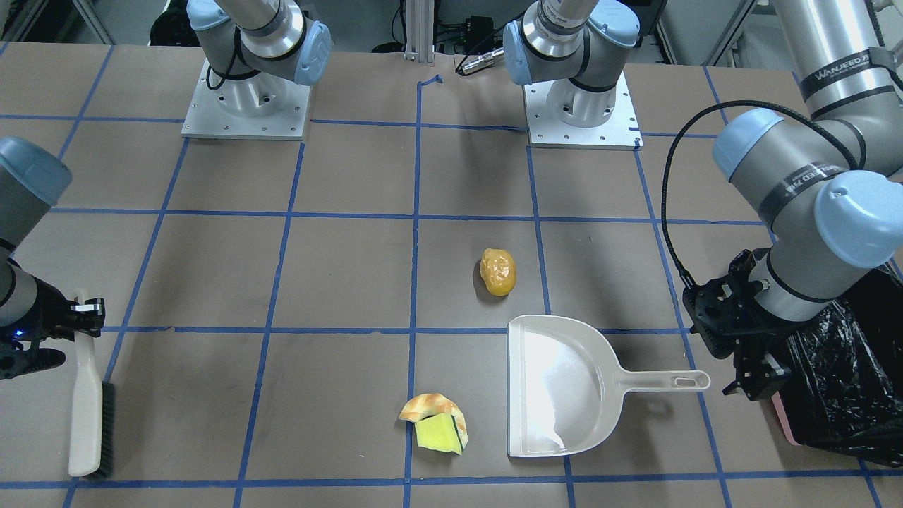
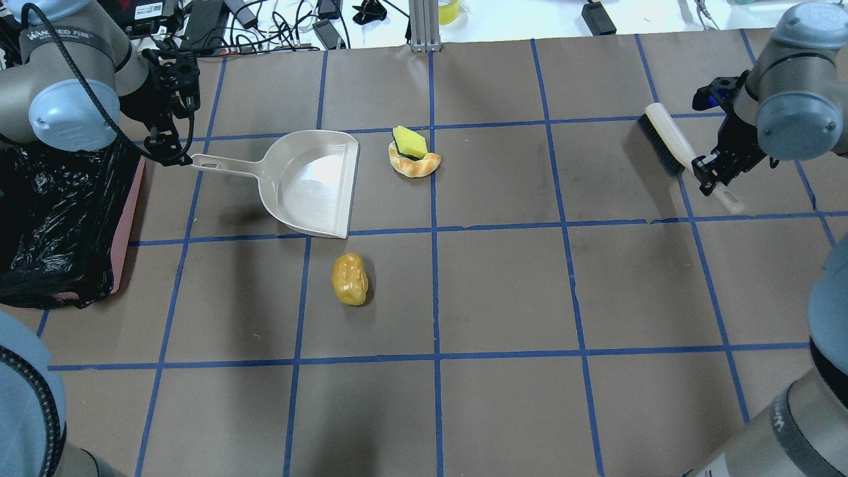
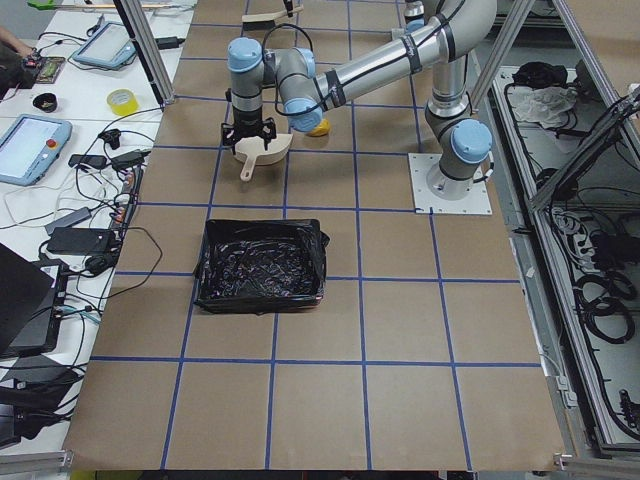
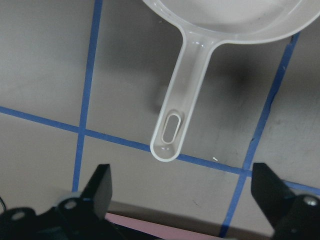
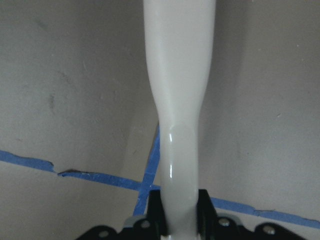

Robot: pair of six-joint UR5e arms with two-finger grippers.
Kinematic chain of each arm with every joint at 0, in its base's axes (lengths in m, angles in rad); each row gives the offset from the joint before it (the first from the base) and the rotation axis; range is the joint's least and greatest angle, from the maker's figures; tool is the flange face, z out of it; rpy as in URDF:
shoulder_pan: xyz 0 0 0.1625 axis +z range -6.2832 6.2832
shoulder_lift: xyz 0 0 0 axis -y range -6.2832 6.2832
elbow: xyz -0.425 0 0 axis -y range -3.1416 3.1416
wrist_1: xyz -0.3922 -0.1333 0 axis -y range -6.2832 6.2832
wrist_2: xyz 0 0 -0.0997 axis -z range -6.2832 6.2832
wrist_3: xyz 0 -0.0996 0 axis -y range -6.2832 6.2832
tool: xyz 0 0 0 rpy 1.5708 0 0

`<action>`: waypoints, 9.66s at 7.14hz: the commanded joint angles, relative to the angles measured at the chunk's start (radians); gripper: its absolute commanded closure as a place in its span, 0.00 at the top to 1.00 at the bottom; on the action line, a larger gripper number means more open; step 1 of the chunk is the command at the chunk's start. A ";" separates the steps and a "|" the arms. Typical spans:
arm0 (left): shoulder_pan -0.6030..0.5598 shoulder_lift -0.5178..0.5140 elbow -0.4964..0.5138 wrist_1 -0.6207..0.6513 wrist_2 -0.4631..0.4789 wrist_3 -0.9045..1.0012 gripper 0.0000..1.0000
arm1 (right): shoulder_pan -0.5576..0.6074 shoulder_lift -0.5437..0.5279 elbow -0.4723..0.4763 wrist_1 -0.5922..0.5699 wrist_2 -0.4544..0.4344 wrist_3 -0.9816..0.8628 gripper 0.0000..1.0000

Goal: Sweep and dump trash into bin
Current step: 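Carry the brush toward the bread roll and sponge beside the dustpan, then sweep the bread roll and sponge into the dustpan with the right gripper, then sweep the yellow potato toward the dustpan with the brush, then lift the dustpan over the black bin and tip it while right withdraws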

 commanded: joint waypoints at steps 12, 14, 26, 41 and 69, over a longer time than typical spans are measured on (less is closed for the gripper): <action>-0.034 -0.132 -0.032 0.067 -0.078 0.067 0.09 | 0.757 0.188 -0.324 0.243 -0.073 0.952 0.00; -0.037 -0.132 -0.032 0.068 -0.078 0.067 0.01 | 0.836 0.268 -0.393 0.251 0.014 1.067 0.00; 0.049 -0.072 -0.069 0.055 -0.067 0.236 0.00 | 0.871 -0.039 -0.196 0.518 0.129 1.234 0.00; 0.046 0.121 -0.330 0.075 0.034 0.274 0.00 | 1.114 0.164 -0.261 0.081 0.430 1.506 0.00; 0.541 -0.072 0.302 -0.063 0.379 0.553 0.00 | 0.005 -0.038 0.051 0.124 0.000 0.311 0.00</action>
